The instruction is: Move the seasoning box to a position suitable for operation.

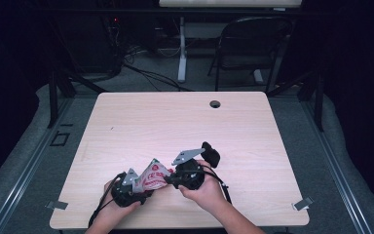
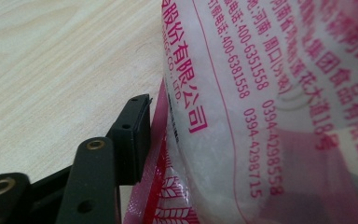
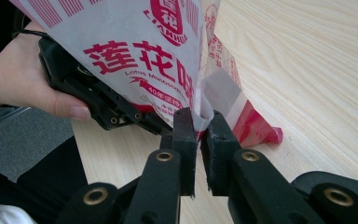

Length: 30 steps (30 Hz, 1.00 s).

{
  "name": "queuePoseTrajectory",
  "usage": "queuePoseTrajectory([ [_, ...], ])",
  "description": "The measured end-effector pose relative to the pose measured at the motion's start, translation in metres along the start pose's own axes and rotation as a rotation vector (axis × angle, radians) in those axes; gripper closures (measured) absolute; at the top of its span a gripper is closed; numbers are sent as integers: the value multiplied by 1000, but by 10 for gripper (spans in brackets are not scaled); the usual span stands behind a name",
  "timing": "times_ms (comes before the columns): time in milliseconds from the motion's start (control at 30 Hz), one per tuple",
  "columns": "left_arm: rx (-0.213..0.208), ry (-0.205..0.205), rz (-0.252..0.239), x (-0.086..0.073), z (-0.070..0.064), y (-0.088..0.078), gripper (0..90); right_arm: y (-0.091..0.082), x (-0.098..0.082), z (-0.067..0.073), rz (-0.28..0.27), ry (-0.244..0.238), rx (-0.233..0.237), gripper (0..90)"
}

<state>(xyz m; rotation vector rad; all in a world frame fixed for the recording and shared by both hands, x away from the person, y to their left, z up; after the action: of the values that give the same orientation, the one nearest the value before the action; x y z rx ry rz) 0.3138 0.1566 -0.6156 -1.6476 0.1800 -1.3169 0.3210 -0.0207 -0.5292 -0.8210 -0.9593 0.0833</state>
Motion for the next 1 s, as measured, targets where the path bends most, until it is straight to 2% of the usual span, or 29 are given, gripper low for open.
queuePoseTrajectory([
  [300, -3, 37, -10, 1, -1, -1, 609, 0, 0, 0, 0, 0, 1, 849],
  [467, 1, 44, -12, 1, -1, -1, 623, 0, 0, -1, -2, 5, 2, 849],
  [667, 30, 57, -12, 2, -3, -2, 655, -1, 0, -1, -4, 4, 2, 850],
  [1000, 46, 77, 7, 7, -5, -4, 685, -5, 0, -4, -9, 12, -3, 849],
])
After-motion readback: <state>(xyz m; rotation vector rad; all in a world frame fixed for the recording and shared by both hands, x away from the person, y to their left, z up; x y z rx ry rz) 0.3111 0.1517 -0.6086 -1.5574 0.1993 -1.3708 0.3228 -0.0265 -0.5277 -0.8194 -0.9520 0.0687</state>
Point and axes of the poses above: each handheld gripper's, and its own axes: y roughly forward along the jaws, x roughly out of its top, z roughly to its left, the point moved 5 cm from there along y, roughly forward along the jaws, and after that the axes turned 9 degrees about y, right-handed, at the moved point
